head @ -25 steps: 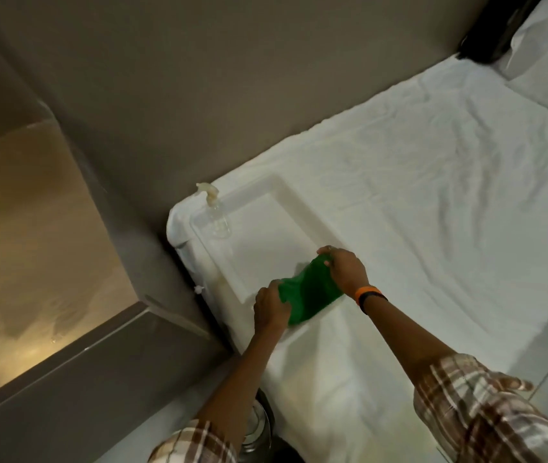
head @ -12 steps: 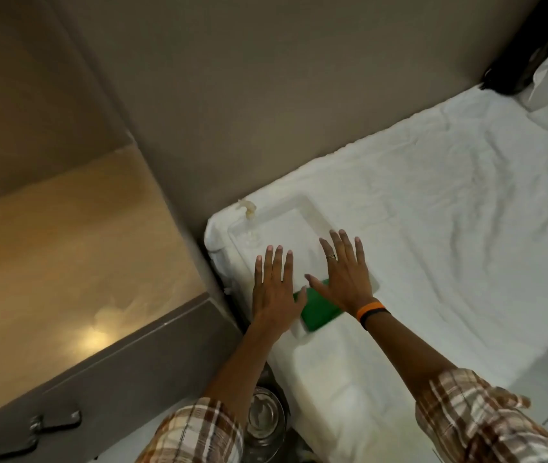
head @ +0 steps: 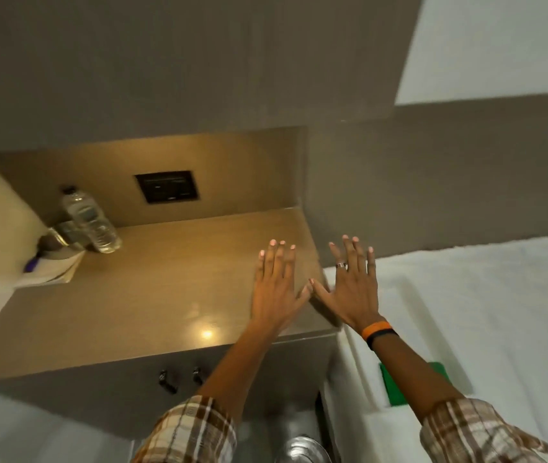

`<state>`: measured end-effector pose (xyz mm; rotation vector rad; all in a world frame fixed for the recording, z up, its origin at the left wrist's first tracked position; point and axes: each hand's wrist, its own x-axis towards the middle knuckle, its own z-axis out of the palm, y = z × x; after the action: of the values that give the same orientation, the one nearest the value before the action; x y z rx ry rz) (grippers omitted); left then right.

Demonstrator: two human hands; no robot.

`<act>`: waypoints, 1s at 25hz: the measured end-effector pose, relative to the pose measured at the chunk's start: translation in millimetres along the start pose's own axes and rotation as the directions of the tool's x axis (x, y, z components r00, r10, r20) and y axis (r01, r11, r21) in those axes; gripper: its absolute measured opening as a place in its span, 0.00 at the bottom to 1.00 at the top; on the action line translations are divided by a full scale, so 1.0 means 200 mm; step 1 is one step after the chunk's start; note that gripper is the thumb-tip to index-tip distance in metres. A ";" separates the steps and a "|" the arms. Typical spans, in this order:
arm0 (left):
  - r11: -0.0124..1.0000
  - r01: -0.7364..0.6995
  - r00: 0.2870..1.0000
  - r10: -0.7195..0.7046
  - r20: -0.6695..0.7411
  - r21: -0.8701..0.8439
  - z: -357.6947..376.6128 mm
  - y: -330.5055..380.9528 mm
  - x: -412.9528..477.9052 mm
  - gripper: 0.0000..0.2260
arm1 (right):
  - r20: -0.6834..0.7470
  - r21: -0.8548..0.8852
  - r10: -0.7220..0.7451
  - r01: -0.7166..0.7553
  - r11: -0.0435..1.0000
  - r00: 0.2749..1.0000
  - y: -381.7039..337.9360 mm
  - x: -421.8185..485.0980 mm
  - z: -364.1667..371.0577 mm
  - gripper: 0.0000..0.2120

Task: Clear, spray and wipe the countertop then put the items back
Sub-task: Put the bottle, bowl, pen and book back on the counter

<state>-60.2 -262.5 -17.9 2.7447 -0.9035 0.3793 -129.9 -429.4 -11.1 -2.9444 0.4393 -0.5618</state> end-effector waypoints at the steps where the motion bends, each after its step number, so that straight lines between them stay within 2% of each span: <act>1: 0.999 0.032 0.999 -0.032 -0.003 0.006 -0.04 -0.15 -0.04 0.37 | -0.008 0.005 -0.028 0.028 1.000 1.000 -0.15 0.03 0.02 0.43; 10: 0.958 0.268 0.960 -0.275 0.060 0.107 -0.28 -1.58 -0.34 0.38 | 0.099 0.122 -0.193 0.181 0.976 0.976 -1.48 0.31 0.43 0.43; 13: 0.938 0.327 0.939 -0.336 0.074 0.117 -0.33 -1.96 -0.37 0.39 | 0.133 0.139 -0.218 0.199 0.970 0.967 -1.85 0.44 0.53 0.44; 18: 0.912 0.409 0.911 -0.410 0.045 0.034 -0.42 -2.41 -0.35 0.37 | 0.205 0.285 -0.226 0.163 0.945 0.952 -2.32 0.63 0.64 0.43; 20: 0.918 0.391 0.919 -0.387 0.074 -0.062 -0.43 -2.50 -0.30 0.34 | 0.225 0.373 -0.200 0.105 0.922 0.954 -2.42 0.71 0.65 0.42; 21: 0.902 0.398 0.917 -0.386 0.103 -0.164 -0.43 -2.54 -0.26 0.33 | 0.232 0.430 -0.188 0.073 0.900 0.955 -2.47 0.75 0.66 0.41; 23: 0.810 0.438 0.899 -0.404 0.172 -0.389 -0.43 -2.58 -0.16 0.32 | 0.240 0.539 -0.156 0.002 0.842 0.958 -2.55 0.82 0.68 0.37; 25: 0.731 0.450 0.892 -0.390 0.228 -0.513 -0.43 -2.60 -0.04 0.31 | 0.246 0.589 -0.126 -0.045 0.807 0.961 -2.60 0.89 0.71 0.30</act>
<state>233.6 174.4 -8.9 2.3209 -0.2999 -0.1108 217.0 19.3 2.4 -2.3716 0.1283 -0.2215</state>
